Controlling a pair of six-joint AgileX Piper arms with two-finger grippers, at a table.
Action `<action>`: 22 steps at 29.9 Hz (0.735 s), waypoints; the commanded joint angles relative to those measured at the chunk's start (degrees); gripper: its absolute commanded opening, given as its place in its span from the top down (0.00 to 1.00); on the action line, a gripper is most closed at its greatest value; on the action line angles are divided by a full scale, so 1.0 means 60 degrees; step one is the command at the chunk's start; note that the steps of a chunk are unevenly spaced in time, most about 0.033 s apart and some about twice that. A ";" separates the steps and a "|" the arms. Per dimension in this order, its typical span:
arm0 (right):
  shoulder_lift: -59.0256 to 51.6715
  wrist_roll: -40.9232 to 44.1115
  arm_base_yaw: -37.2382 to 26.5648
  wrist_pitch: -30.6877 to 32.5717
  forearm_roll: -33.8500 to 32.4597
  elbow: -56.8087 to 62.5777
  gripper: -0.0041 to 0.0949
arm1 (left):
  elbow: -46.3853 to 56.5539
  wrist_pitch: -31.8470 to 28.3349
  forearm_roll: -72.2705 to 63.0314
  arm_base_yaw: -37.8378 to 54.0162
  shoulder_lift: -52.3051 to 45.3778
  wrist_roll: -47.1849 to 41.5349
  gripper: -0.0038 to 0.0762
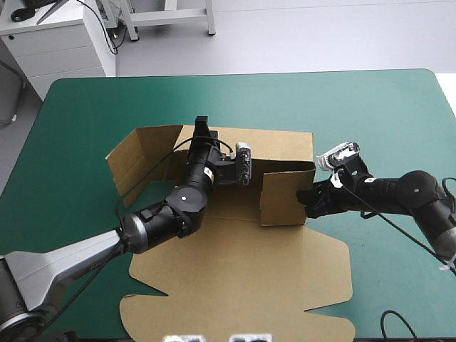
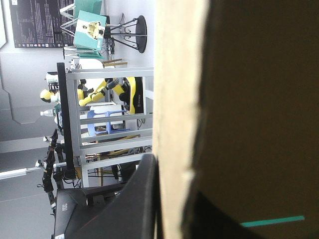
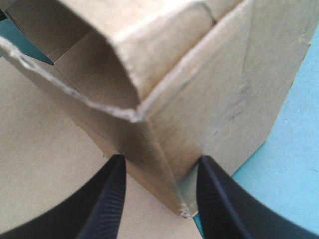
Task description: Fold the box
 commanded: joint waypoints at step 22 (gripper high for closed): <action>-0.1216 -0.0085 -0.0011 -0.0059 -0.0247 -0.1014 0.97 | -0.0286 0.0197 0.0221 -0.0018 -0.0351 -0.0164 0.96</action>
